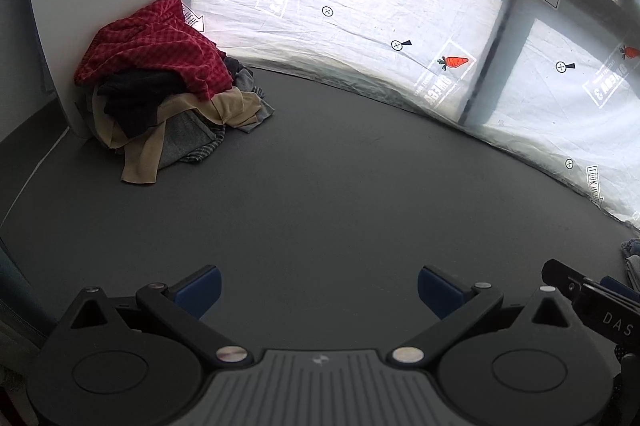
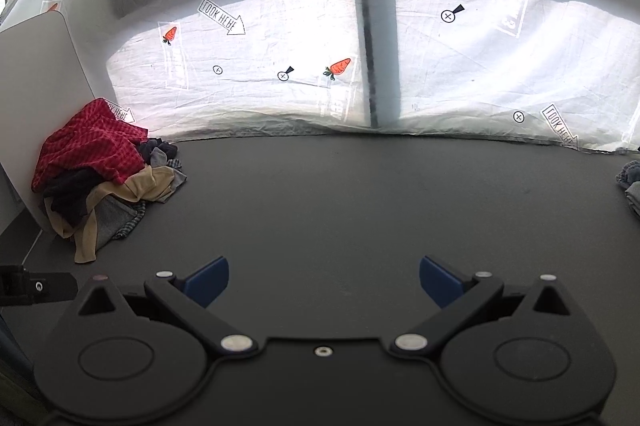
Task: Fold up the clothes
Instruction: 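Reach both tools to the clothes pile and grasp the red checked shorts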
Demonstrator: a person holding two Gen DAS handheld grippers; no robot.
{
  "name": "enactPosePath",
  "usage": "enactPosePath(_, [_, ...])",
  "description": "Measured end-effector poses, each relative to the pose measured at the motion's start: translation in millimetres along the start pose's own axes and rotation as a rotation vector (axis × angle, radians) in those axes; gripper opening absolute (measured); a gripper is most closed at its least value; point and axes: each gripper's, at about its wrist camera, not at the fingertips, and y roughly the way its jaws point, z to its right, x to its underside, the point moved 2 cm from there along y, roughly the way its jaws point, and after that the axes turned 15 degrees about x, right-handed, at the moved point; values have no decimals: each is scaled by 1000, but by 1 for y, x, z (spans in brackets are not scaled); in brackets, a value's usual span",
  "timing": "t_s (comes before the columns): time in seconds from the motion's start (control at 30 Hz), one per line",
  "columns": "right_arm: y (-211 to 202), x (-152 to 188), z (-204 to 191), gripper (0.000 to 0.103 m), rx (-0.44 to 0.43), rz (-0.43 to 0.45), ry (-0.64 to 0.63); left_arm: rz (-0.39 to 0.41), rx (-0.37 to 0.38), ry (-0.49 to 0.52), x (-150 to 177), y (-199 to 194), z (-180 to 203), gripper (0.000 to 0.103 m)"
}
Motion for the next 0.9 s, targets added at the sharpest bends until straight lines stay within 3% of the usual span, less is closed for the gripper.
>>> enactPosePath(0.33, [68, -35, -120, 103, 18, -35, -8, 26, -89, 5, -62, 61, -82, 103])
enactPosePath(0.5, [102, -48, -199, 102, 6, -15, -68, 40, -186, 34, -109, 91, -153, 103])
enactPosePath(0.7, [130, -55, -313, 97, 30, 134, -313, 36, -270, -2, -169, 117, -247, 103])
enactPosePath(0.9, [163, -62, -413, 83, -8, 210, -517, 81, -265, -139, -212, 135, -319, 103])
